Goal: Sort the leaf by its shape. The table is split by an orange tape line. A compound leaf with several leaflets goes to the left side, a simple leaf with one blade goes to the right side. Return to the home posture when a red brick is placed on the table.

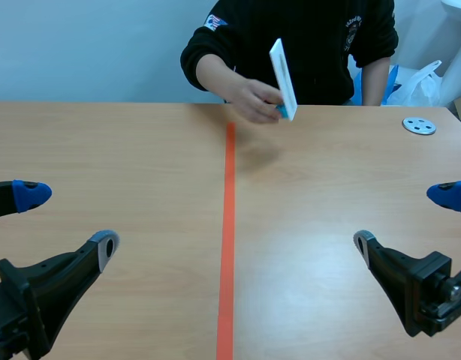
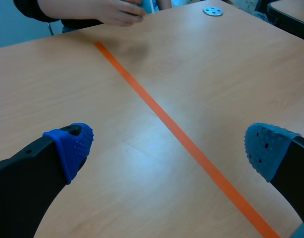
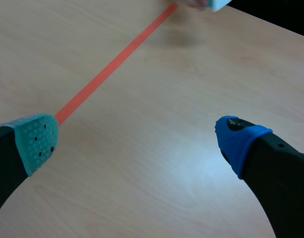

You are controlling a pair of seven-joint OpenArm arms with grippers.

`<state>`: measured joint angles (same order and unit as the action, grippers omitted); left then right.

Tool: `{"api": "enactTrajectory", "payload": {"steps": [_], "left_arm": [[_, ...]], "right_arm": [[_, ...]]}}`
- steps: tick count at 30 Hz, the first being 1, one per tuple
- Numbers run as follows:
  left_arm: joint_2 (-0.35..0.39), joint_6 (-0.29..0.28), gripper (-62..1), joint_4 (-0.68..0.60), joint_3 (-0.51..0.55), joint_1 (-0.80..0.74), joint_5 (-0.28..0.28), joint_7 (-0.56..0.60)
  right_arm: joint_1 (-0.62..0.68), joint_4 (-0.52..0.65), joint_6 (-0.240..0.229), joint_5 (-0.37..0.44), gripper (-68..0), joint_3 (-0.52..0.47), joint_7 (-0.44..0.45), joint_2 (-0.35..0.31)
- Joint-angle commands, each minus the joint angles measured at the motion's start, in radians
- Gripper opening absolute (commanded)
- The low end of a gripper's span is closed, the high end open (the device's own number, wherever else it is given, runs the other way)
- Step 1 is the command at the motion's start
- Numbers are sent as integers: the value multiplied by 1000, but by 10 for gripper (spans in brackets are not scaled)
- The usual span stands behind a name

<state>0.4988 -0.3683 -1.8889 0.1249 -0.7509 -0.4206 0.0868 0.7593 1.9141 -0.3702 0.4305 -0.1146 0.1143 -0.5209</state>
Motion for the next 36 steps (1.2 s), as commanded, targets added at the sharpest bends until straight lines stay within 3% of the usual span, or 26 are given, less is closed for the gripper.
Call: {"api": "enactTrajectory", "payload": {"steps": [1,28,36], "left_arm": [[-2,-2,14,-25,-3,-2,-9,18],[1,-2,14,-25,-3,-2,-9,17],[1,-3,14,-25,-3,1,-2,-50]], "right_arm": [[-11,17,4,6,4,-9,16,0],[-11,17,4,6,4,-9,16,0],[-11,17,4,6,4,-9,16,0]]}}
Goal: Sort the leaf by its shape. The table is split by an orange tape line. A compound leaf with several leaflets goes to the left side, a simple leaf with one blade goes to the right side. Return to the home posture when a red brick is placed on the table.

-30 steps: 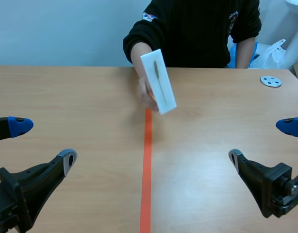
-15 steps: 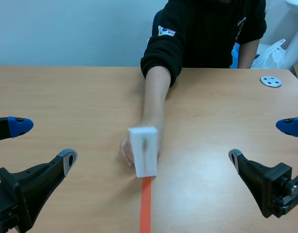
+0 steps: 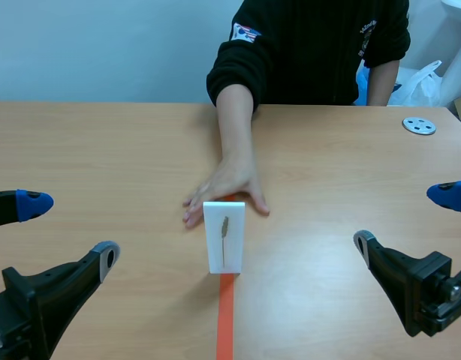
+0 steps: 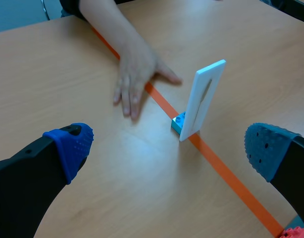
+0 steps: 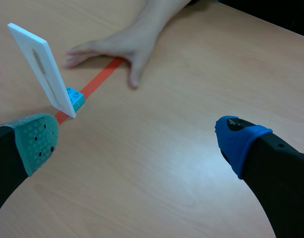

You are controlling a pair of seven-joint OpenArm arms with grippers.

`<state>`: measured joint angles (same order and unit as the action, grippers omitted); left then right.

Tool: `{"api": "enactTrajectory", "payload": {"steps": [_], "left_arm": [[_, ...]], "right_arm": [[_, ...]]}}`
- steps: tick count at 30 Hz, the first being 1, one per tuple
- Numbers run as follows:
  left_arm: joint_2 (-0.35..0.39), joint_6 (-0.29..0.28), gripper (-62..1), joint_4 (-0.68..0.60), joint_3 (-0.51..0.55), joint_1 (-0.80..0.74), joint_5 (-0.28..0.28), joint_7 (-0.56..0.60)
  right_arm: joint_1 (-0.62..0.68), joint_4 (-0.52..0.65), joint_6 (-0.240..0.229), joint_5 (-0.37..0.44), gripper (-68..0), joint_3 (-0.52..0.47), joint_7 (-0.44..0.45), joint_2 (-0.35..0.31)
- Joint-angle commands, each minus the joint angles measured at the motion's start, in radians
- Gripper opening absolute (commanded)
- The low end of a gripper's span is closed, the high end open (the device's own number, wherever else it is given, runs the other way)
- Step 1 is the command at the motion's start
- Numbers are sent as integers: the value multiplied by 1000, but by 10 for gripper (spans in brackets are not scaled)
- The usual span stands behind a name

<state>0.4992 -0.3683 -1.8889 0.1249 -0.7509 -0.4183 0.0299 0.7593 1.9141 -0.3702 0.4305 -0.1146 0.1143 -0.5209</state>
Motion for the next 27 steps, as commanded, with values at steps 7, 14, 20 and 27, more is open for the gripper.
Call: {"api": "enactTrajectory", "payload": {"steps": [7,14,20,27], "left_arm": [[1,-54,14,-23,-3,32,45,-44],[0,-96,14,38,-19,103,57,-54],[0,-117,14,169,-88,198,95,-40],[0,-156,14,355,-207,346,157,68]], "right_arm": [[-11,17,3,7,4,-9,16,0],[-11,17,3,7,4,-9,16,0],[-11,17,3,7,4,-9,16,0],[-11,17,3,7,4,-9,16,0]]}}
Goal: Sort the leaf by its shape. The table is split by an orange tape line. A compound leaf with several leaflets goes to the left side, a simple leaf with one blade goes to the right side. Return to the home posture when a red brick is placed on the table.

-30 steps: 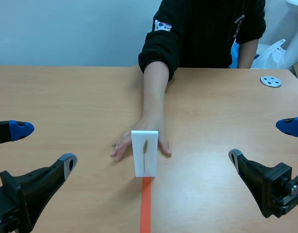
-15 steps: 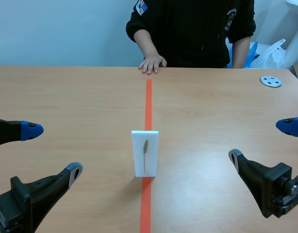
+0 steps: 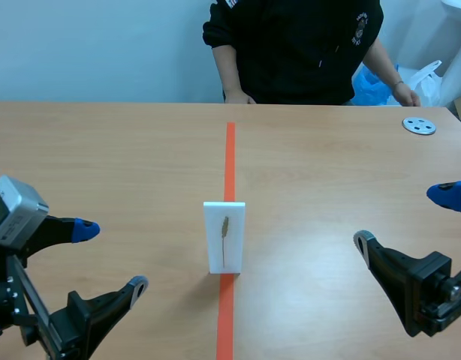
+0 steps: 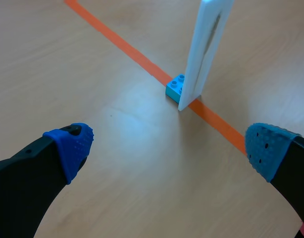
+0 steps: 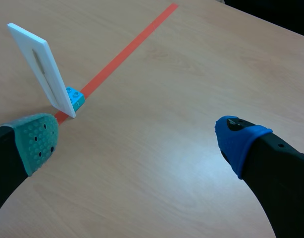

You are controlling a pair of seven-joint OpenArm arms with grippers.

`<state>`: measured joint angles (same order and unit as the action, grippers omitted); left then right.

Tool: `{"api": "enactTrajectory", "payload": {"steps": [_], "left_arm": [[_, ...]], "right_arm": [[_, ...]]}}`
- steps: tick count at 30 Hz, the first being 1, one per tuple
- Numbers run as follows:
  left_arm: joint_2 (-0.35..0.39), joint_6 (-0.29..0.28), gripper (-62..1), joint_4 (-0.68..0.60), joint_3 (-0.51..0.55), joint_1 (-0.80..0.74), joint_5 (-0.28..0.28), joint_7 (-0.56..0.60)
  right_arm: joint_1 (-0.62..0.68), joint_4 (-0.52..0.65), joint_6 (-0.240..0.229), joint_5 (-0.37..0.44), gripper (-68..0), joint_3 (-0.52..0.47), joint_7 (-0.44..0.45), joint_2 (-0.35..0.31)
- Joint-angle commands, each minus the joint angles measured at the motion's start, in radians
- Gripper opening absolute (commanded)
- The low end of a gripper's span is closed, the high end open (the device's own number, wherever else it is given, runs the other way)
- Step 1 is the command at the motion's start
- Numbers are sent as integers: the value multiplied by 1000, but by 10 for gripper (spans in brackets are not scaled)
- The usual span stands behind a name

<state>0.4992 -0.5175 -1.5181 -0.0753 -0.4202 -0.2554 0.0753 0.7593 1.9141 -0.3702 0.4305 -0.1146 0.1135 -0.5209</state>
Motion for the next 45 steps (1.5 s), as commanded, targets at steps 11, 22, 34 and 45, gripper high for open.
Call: {"api": "enactTrajectory", "payload": {"steps": [11,22,34,45], "left_arm": [[-42,-21,14,234,-230,267,150,191],[-131,-20,14,480,-423,480,200,316],[-224,31,14,637,-568,621,202,357],[-235,87,-121,697,-588,656,286,431]], "right_arm": [[-11,17,3,6,4,-9,16,0],[-11,17,3,6,4,-9,17,0],[-11,17,3,6,4,-9,16,0],[-11,17,3,6,4,-9,16,0]]}}
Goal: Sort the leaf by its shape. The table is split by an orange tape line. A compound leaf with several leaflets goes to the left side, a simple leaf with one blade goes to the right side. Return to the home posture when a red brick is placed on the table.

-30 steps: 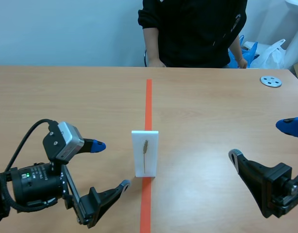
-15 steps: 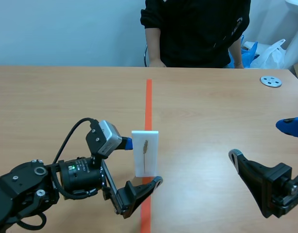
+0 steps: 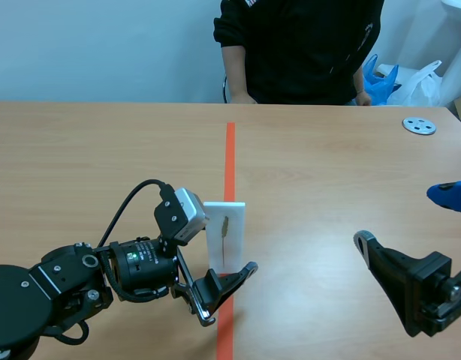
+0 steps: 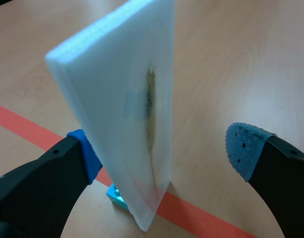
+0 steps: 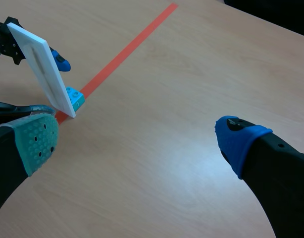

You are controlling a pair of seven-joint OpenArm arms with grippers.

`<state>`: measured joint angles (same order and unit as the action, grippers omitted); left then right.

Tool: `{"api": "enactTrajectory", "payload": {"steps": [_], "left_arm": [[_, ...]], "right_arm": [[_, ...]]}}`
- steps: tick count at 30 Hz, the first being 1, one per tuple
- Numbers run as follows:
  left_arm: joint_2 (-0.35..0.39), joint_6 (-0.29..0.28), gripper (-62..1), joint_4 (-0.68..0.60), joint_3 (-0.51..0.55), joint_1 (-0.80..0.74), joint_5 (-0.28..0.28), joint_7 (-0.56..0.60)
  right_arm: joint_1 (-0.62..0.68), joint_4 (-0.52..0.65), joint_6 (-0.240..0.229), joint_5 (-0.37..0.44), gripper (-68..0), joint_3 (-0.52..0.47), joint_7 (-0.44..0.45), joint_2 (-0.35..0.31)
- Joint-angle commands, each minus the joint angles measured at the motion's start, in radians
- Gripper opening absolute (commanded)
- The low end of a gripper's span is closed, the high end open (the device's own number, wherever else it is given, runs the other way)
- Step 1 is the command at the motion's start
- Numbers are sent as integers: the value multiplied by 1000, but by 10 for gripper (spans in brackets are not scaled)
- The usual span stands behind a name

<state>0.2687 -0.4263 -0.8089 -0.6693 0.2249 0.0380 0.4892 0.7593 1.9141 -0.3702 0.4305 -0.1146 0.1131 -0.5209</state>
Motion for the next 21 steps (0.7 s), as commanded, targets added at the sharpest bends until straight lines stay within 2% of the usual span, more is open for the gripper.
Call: {"api": "enactTrajectory", "payload": {"steps": [1,3,8,12,21], "left_arm": [[-4,-5,-145,-8,6,11,-7,19],[-4,-5,-213,-5,6,10,-7,20],[-4,-5,-264,-4,6,11,-7,42],[-5,-5,-380,-4,6,10,-7,47],[-2,-3,-529,-4,6,8,-8,47]], "right_arm": [[-11,17,3,6,4,-9,17,0],[-11,17,3,6,4,-9,17,0],[-11,17,3,7,4,-9,17,0],[-11,17,3,7,4,-9,17,0],[-11,17,3,7,4,-9,17,0]]}}
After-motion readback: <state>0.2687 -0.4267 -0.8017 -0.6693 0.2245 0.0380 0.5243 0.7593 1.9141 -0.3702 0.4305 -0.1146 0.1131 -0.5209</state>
